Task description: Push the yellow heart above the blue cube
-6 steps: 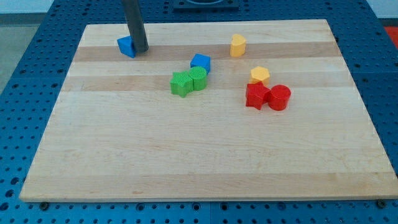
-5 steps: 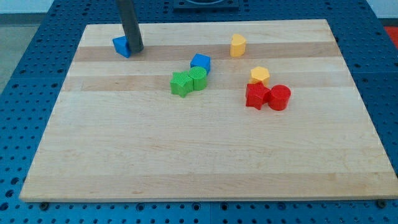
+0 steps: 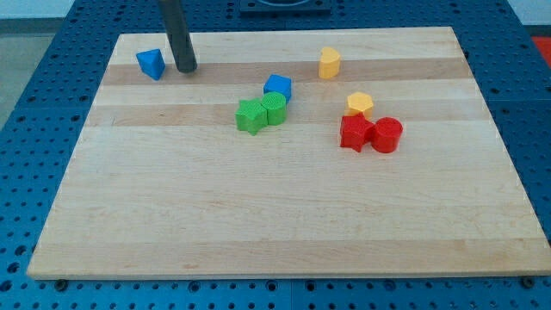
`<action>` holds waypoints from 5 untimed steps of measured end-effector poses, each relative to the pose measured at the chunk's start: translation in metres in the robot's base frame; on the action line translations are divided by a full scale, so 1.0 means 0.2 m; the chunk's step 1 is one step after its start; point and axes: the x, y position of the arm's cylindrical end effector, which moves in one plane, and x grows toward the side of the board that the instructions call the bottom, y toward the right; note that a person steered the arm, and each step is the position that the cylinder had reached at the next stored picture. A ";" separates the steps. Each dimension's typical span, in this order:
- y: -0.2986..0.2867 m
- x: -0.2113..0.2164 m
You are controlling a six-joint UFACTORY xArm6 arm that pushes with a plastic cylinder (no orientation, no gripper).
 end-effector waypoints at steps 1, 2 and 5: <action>0.04 0.00; 0.06 0.00; 0.12 -0.08</action>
